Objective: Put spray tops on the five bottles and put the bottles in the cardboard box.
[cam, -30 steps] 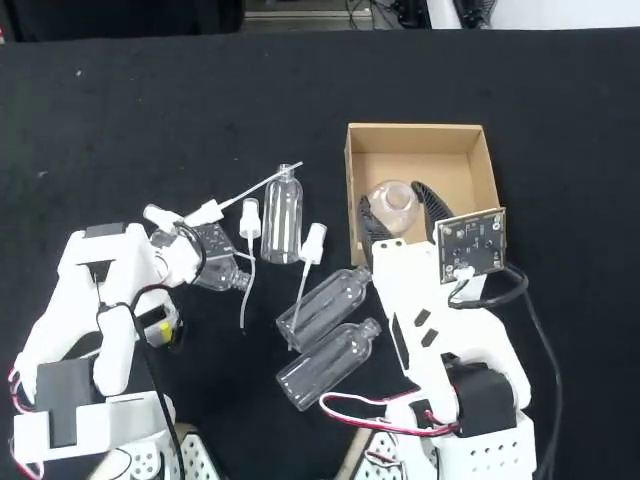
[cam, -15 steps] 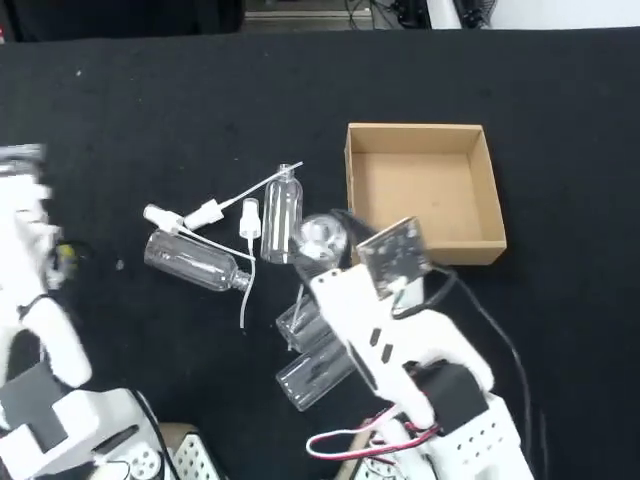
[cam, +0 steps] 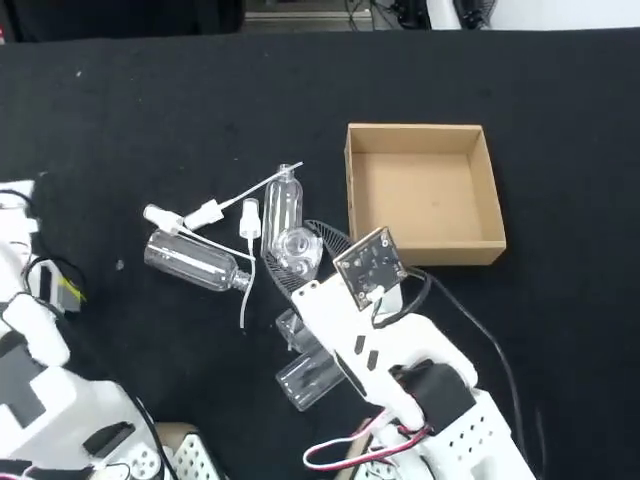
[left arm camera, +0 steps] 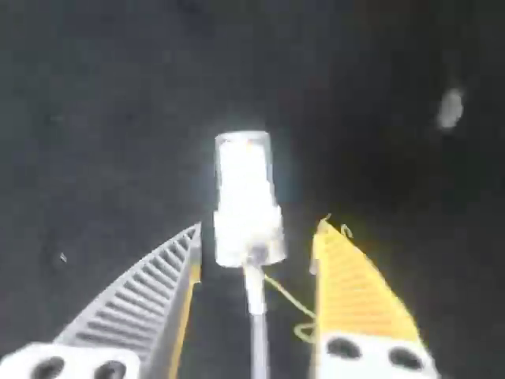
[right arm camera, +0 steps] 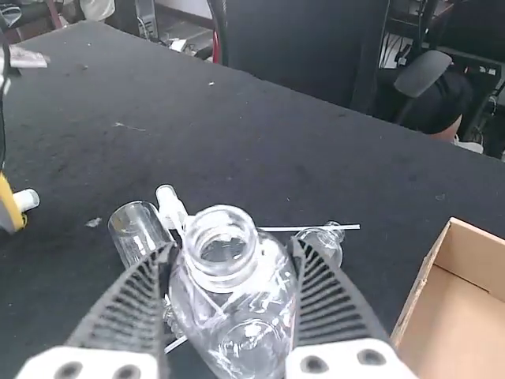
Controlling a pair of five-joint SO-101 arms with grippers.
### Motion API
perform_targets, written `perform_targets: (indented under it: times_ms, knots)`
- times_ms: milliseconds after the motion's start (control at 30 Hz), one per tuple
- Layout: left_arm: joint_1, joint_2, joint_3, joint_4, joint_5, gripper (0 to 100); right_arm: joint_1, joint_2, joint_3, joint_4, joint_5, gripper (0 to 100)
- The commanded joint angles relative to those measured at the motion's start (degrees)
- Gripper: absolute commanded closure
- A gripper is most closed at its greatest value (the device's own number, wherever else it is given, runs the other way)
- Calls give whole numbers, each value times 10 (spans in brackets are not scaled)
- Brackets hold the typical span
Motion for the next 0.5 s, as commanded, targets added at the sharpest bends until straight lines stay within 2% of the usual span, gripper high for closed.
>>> perform_targets:
  times_ms: [0,100,300,367,467]
  knots:
    - [-11,17,-8,-2,-113,770,-8,-9,-7,-18,1,988]
    - [-8,22,-9,-2,-145,770,-8,-9,-7,-18,1,988]
    - [-7,28,-19,-5,-142,770,-8,-9,-7,-19,1,988]
    - [-7,28,-20,-2,-108,770,-8,-9,-6,-19,1,988]
    - [-7,28,-23,17,-16,770,-8,-9,-6,-20,1,988]
